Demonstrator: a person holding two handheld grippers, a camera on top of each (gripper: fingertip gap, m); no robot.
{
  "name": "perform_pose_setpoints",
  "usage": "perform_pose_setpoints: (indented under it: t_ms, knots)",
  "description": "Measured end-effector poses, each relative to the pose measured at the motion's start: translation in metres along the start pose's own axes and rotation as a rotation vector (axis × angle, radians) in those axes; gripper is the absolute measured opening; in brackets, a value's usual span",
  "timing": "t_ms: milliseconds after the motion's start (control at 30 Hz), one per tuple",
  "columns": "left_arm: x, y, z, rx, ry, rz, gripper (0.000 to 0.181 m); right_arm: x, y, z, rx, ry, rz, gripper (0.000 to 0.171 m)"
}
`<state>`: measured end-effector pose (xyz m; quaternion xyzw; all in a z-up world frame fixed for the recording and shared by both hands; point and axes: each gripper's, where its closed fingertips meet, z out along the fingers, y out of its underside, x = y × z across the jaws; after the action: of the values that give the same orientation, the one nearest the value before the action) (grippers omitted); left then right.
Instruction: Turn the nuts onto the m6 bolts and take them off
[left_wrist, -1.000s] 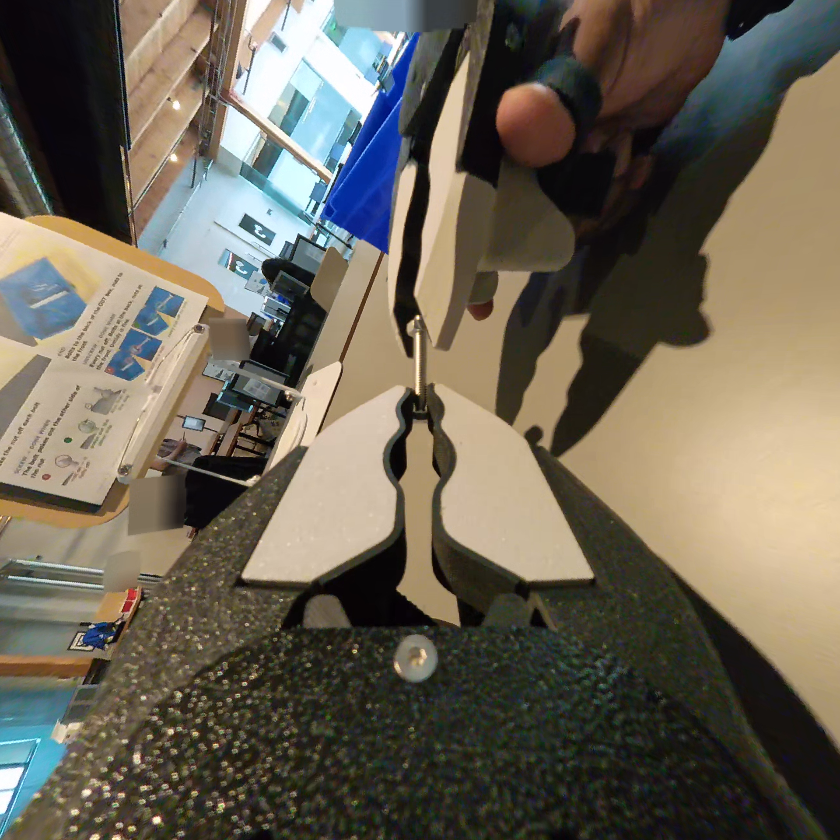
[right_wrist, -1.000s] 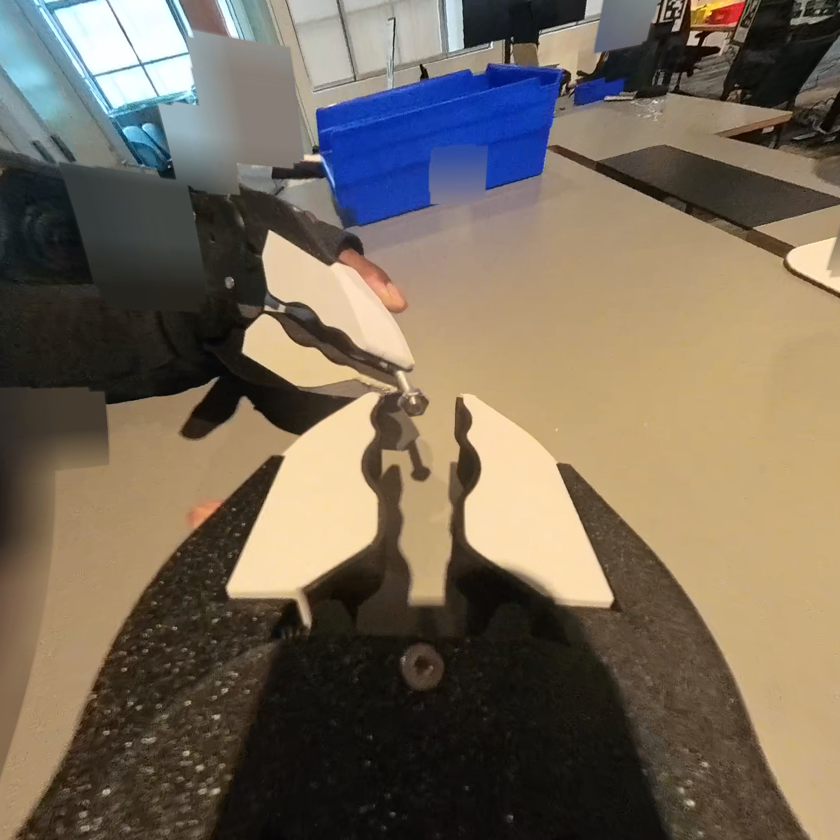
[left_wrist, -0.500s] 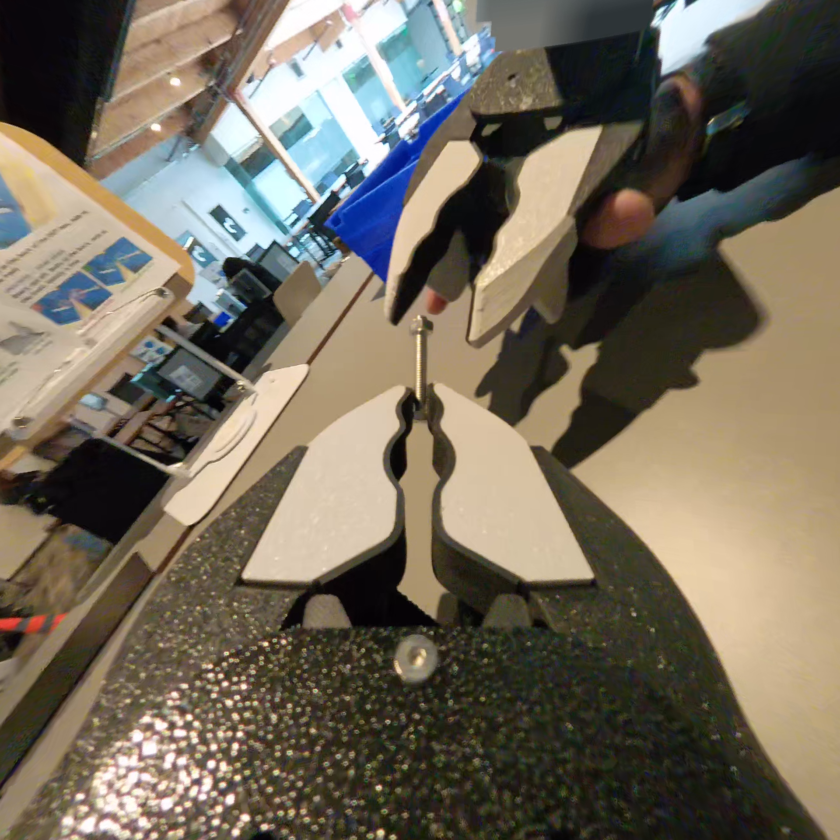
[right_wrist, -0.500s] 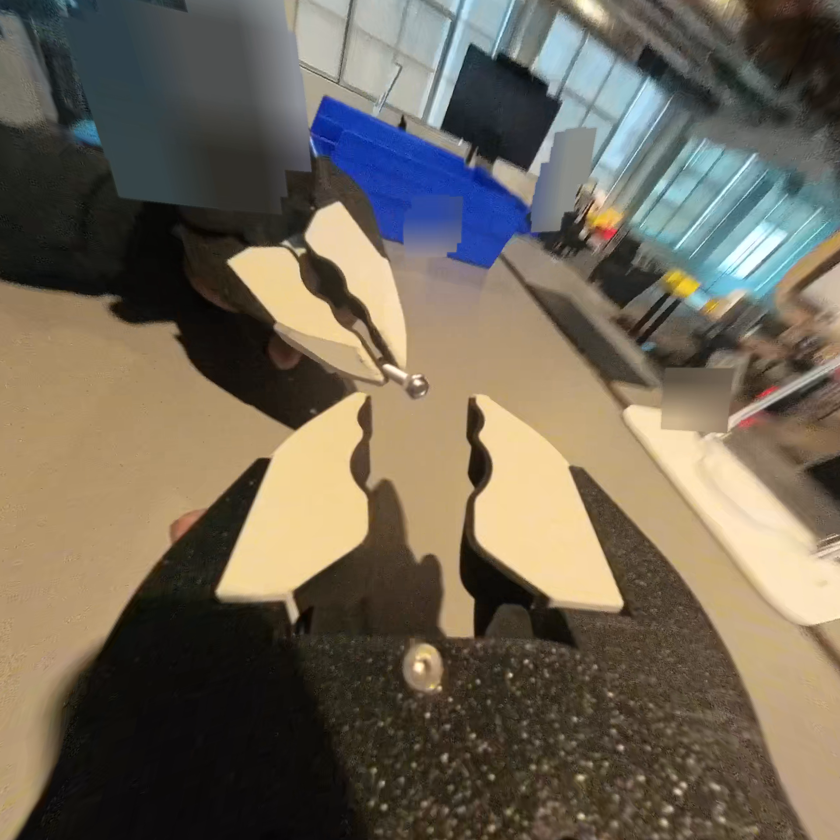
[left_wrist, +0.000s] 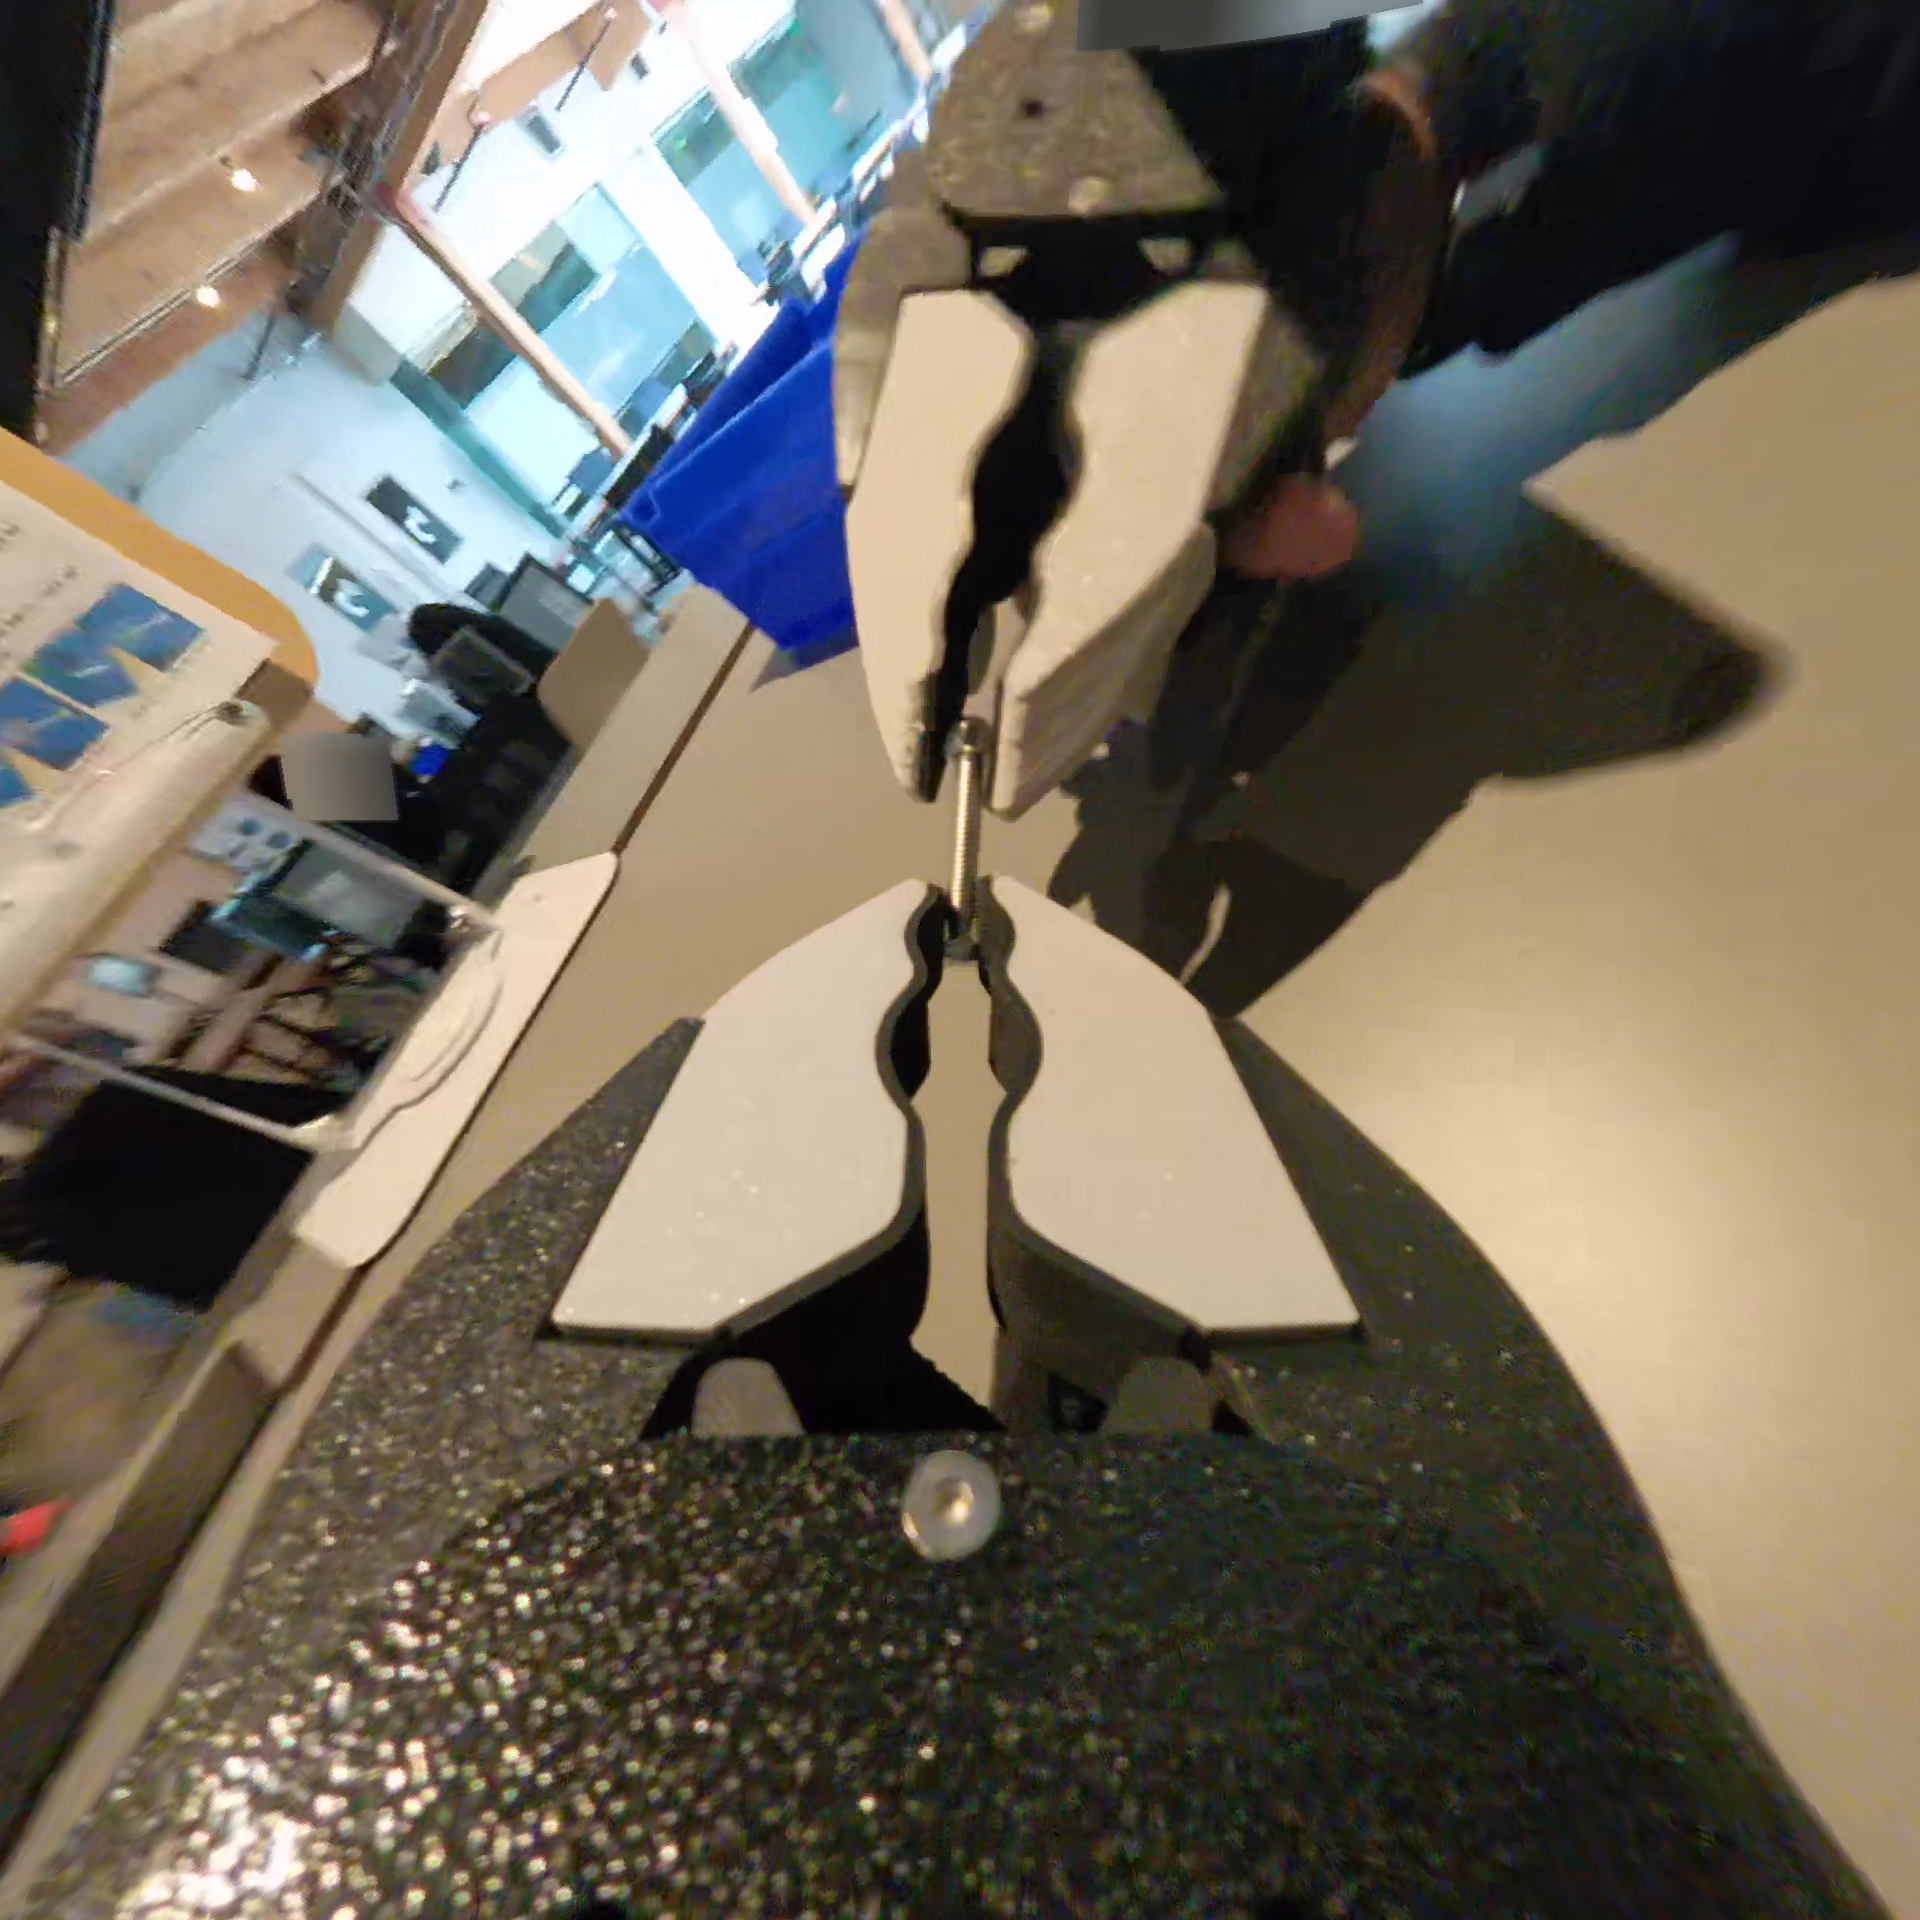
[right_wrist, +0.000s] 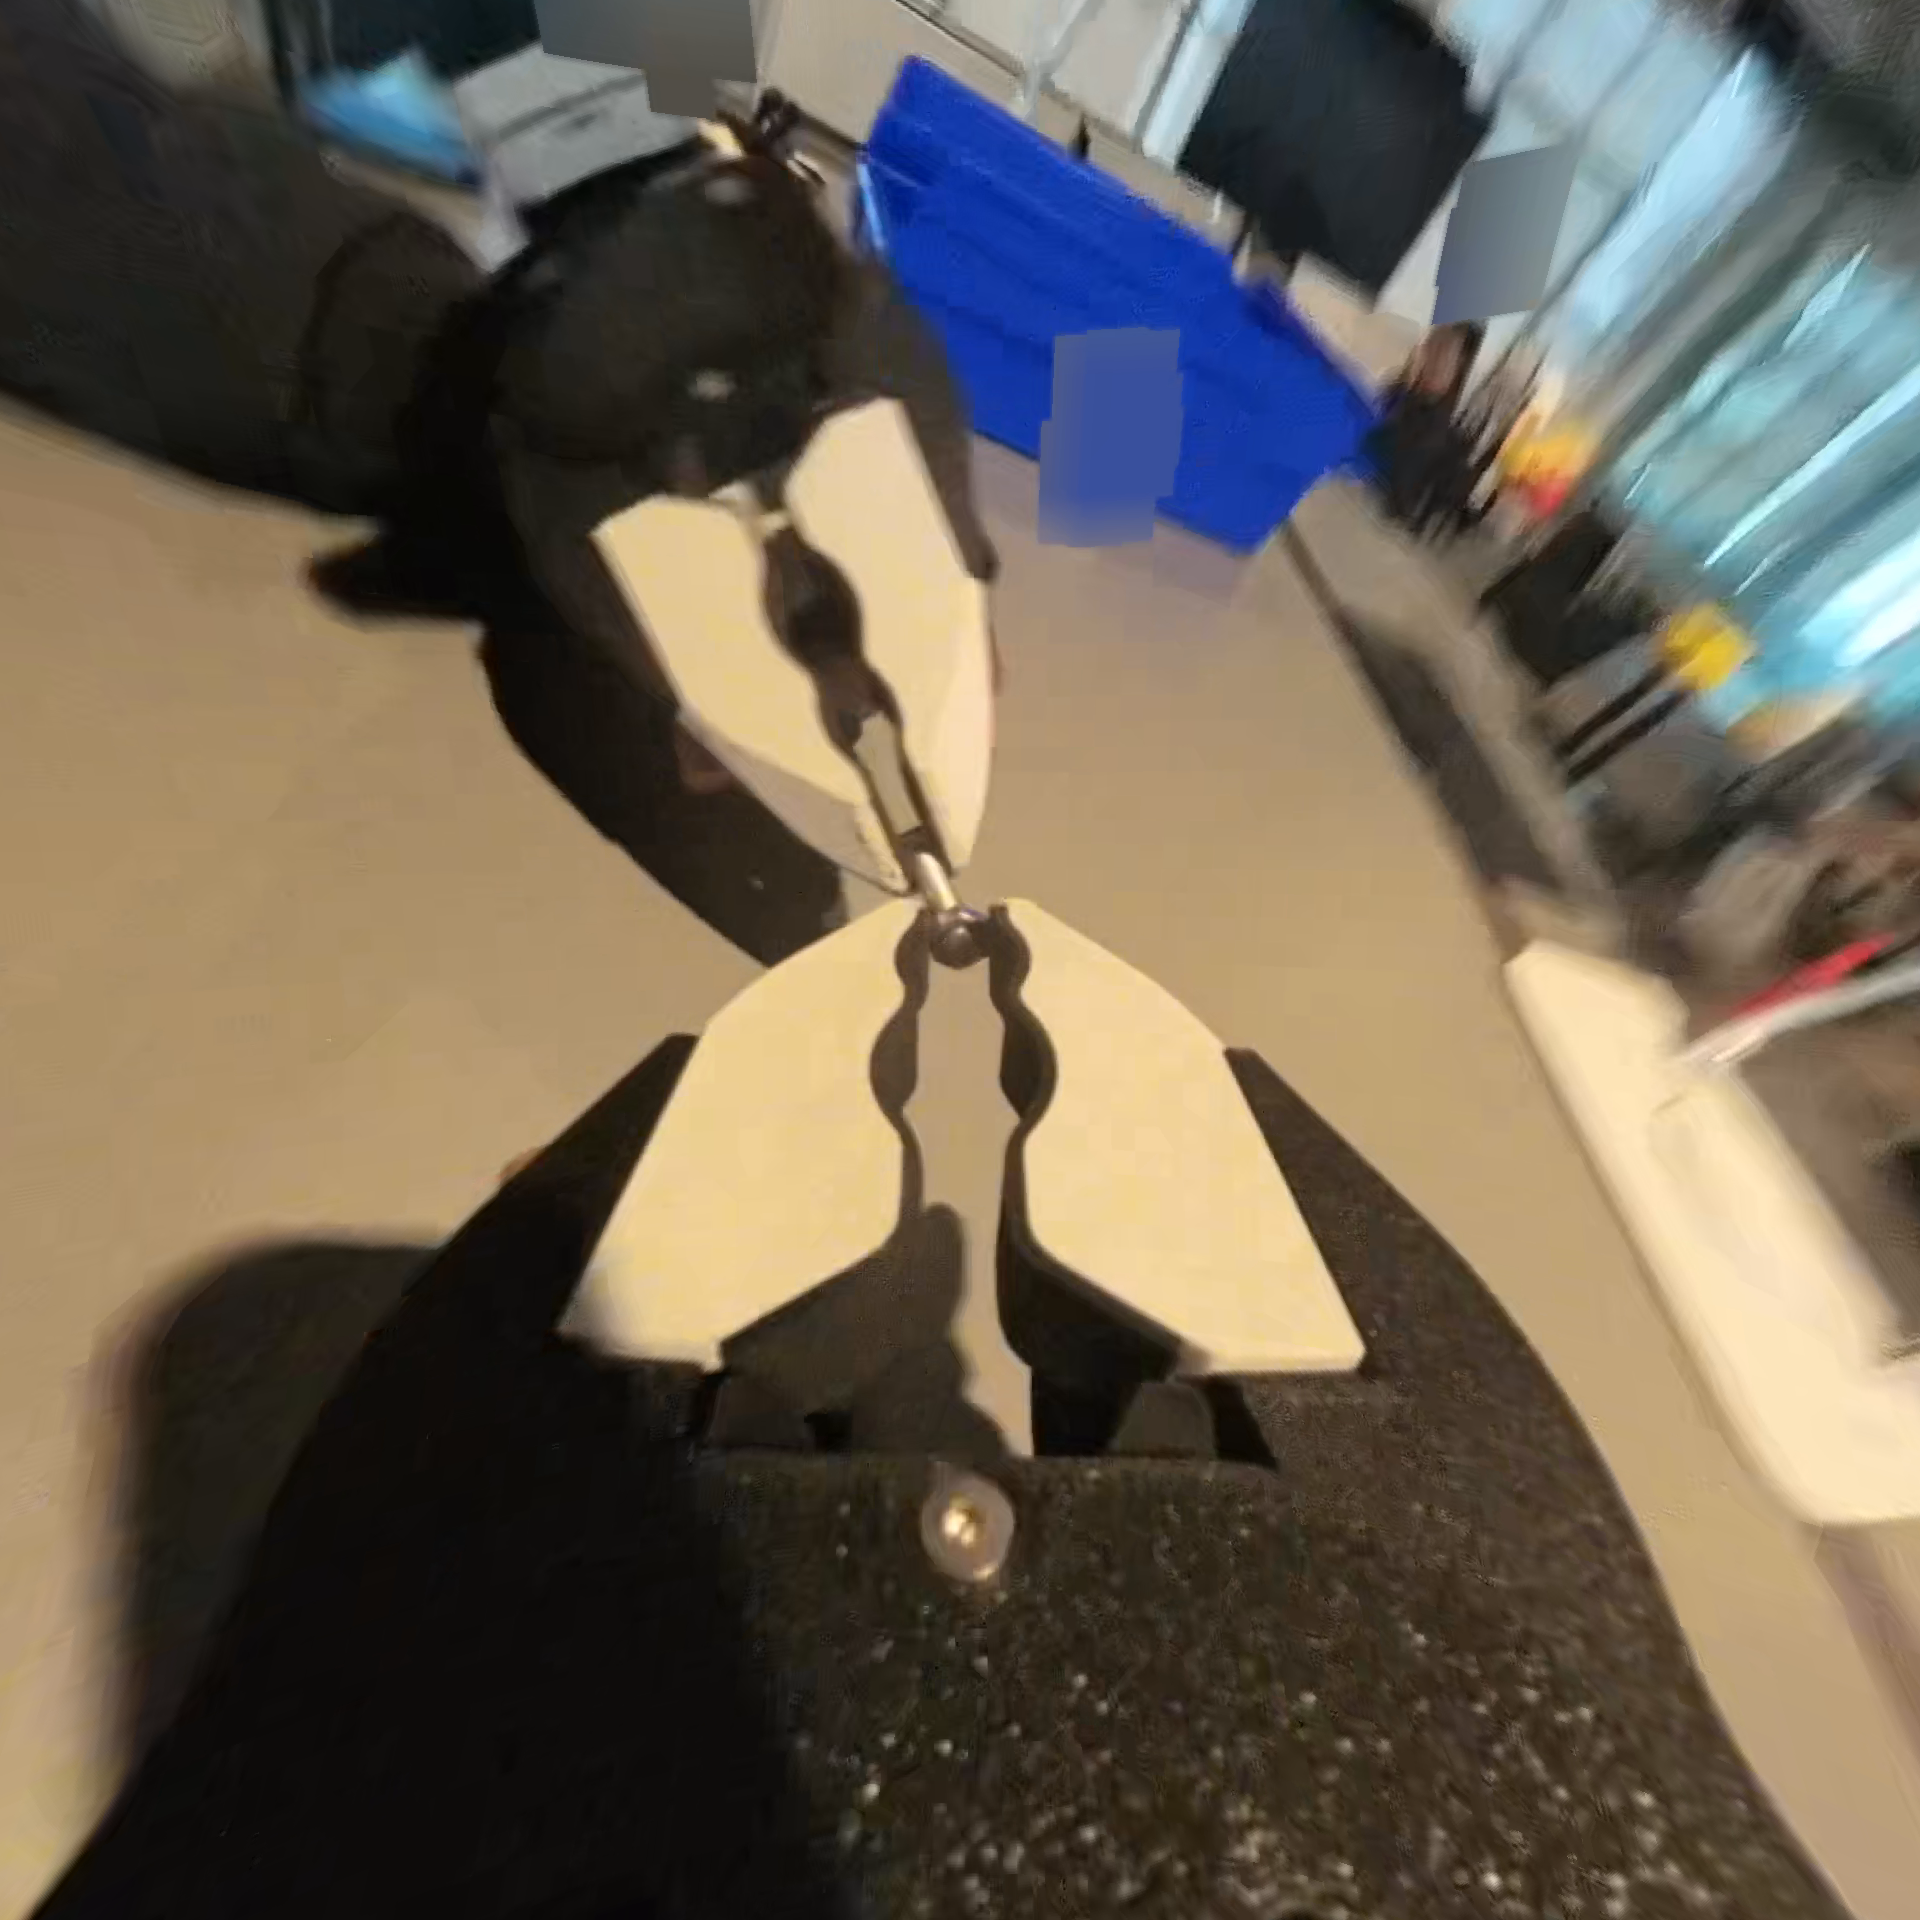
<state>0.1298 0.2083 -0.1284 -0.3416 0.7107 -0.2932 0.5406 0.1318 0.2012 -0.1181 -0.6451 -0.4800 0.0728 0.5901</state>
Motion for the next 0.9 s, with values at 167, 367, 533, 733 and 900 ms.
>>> perform_pose_setpoints:
  t_ms: [167,367,533,733,900]
  knots:
    - [-0.006,-0.007,-0.007,0.045,-0.013,-0.081,0.005,0.005,-0.014,-0.004,0.026,0.123,-0.167,0.024]
    - [-0.011,0.005,-0.008,-0.048,-0.104,0.074,0.005,0.005,-0.006,-0.001,0.017,-0.012,0.270,0.033]
    - [-0.007,0.002,-0.007,-0.061,-0.104,0.162,0.005,0.006,-0.001,0.002,-0.007,-0.062,0.439,0.023]
    - [0.005,0.003,-0.007,-0.022,0.027,0.003,0.005,-0.007,0.000,0.001,-0.048,-0.007,-0.050,0.011]
    - [0.001,0.000,-0.012,0.010,0.063,-0.090,0.005,-0.003,-0.006,0.003,-0.052,0.112,-0.291,0.016]
